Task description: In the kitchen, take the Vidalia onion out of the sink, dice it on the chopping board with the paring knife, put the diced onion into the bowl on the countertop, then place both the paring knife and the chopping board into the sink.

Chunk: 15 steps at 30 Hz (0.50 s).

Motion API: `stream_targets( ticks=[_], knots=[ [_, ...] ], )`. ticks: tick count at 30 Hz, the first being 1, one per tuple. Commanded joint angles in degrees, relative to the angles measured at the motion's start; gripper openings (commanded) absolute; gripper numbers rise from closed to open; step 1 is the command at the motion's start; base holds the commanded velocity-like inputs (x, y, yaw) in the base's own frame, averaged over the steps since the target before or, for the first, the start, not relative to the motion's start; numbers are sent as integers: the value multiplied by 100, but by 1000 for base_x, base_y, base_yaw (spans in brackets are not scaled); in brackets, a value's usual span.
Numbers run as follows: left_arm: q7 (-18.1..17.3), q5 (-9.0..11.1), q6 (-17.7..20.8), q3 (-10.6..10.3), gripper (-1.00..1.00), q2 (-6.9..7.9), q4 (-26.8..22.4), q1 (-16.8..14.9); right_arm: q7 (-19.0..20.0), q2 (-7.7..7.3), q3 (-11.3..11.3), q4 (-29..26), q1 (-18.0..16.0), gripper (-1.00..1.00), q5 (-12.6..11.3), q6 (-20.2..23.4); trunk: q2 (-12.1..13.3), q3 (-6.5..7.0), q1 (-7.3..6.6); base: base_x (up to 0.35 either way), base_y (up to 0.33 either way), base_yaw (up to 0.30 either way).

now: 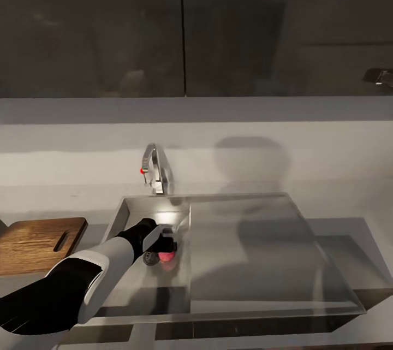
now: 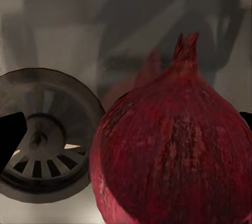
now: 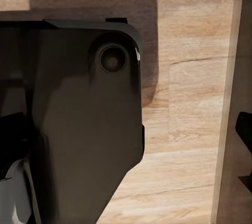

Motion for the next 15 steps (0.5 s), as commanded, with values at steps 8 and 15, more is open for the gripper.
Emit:
stream_targets(
  ticks=[8,15],
  knots=[
    [21,60,15,-42,100,7,80,-3,-17,0,-47,6,-4,100,39,-20,-8,-9,2,0,0,0],
    [21,60,11,-42,100,7,126,-3,-17,1,-49,6,-4,100,39,-20,-8,-9,2,0,0,0]
  ],
)
